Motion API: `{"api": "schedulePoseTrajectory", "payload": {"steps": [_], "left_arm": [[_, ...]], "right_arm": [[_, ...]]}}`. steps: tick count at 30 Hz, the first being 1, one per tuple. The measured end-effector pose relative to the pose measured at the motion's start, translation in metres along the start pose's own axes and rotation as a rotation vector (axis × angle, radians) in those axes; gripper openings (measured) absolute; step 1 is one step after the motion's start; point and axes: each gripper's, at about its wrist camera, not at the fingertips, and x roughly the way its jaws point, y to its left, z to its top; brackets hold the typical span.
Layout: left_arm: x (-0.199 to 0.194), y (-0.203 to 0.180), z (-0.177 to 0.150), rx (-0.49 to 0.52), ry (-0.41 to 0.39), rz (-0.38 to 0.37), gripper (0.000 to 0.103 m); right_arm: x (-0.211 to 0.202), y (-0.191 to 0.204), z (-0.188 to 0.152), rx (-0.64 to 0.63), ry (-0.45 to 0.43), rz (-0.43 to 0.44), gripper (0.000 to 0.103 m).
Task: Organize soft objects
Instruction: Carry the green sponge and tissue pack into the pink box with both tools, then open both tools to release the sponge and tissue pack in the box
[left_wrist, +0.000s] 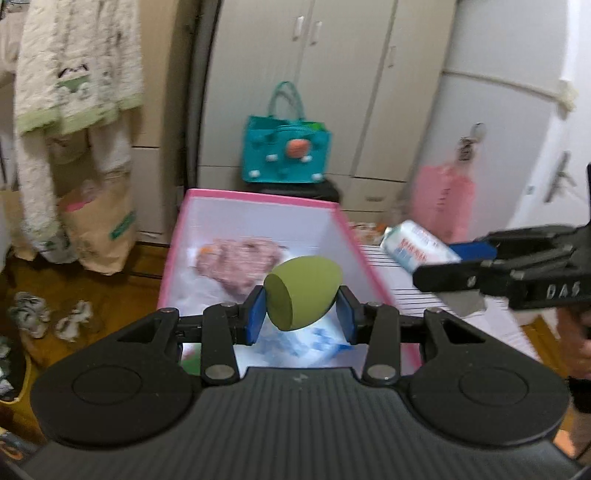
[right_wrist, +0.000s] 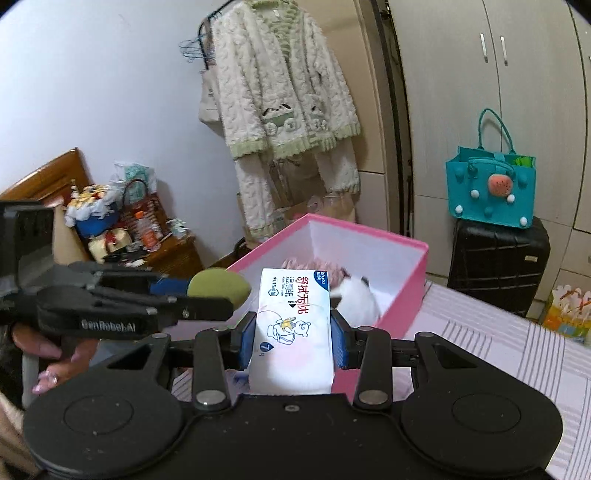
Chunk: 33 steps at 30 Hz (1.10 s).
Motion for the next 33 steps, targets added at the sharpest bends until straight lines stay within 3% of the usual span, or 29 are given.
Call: {"api": "schedulePoseTrajectory", "payload": {"steps": [7, 12, 17, 18, 19, 26, 33], "left_arm": [[0.044, 0.01, 0.004, 0.064, 0.062, 0.121, 0.04], [0.063, 0.016, 0.003, 0.027, 0.133, 0.094, 0.041], [0.073, 0.013, 0.0, 0.034, 0.167, 0.124, 0.043], [0.072, 0.011, -0.002, 0.041, 0.167, 0.128, 0.047], [0.071, 0.01, -0.002, 0.041, 0.165, 0.129, 0.057], [0.051, 0.007, -0.004, 0.019, 0.154, 0.12, 0.071], [0.025, -0.005, -0.008, 0.035, 0.122, 0.125, 0.076]], "right_arm": [[0.064, -0.016, 0.032, 0.066, 0.066, 0.027, 0.045], [0.114, -0.022, 0.048, 0.08, 0.147, 0.057, 0.046], [0.156, -0.024, 0.044, 0.082, 0.238, 0.064, 0.049], [0.16, -0.023, 0.041, 0.077, 0.247, 0.054, 0.053], [0.163, -0.021, 0.039, 0.064, 0.255, 0.036, 0.055], [0.126, -0.025, 0.035, 0.053, 0.179, 0.043, 0.059], [0.069, -0.017, 0.013, 0.037, 0.101, 0.02, 0.064]]}}
